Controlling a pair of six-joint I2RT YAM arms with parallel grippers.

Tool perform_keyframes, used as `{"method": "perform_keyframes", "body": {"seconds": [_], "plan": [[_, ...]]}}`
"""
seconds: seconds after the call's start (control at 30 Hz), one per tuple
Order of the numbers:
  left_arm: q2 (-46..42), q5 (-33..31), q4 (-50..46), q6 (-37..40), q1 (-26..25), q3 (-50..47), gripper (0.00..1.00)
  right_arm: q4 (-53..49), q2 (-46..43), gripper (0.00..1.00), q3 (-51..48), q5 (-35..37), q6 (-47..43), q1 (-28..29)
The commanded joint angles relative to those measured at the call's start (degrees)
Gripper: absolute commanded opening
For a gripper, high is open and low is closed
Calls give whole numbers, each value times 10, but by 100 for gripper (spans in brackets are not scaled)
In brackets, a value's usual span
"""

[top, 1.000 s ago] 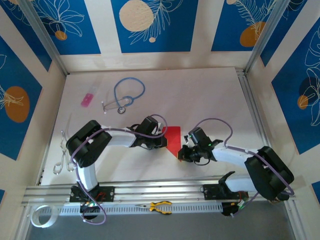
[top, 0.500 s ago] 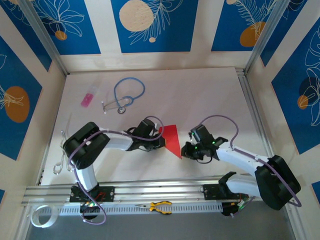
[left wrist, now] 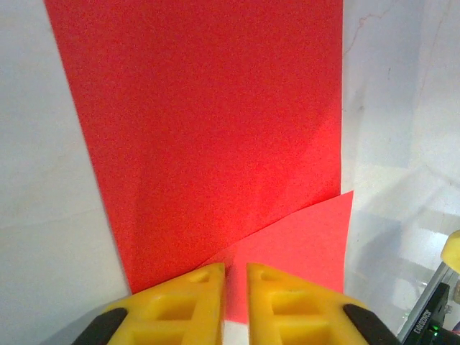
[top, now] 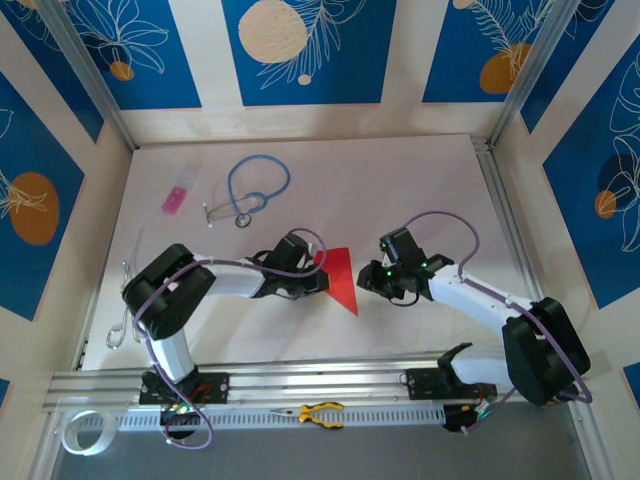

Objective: Fold a paper plane with a square sheet of paper (pick it up from the middle)

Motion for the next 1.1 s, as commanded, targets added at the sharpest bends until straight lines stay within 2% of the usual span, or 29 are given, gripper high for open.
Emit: {"method": "perform_keyframes", "body": {"seconds": [0.0, 0.17, 0.27, 0.33, 0.5, 0.73, 1.07], "plan": [[-35, -8, -48, 13, 7, 12, 22, -24, 7, 32, 35, 24, -16, 8], [-43, -30, -16, 73, 8, 10, 32, 56, 28, 34, 25, 21, -90, 3], [-49, -29, 4, 57, 14, -10, 33, 51, 60, 33, 44, -37, -81, -31], [-62, -30, 20, 46, 14, -30, 34, 71, 61, 33, 40, -63, -80, -30], [-76, -28, 60, 36, 18, -76, 36, 86, 67, 35, 22, -79, -102, -33], [-84, 3, 49, 39, 40, -76, 37, 79, 80, 36, 30, -95, -121, -28], [-105, 7, 67, 19, 62, -93, 52, 89, 98, 37, 35, -183, -137, -52]]}}
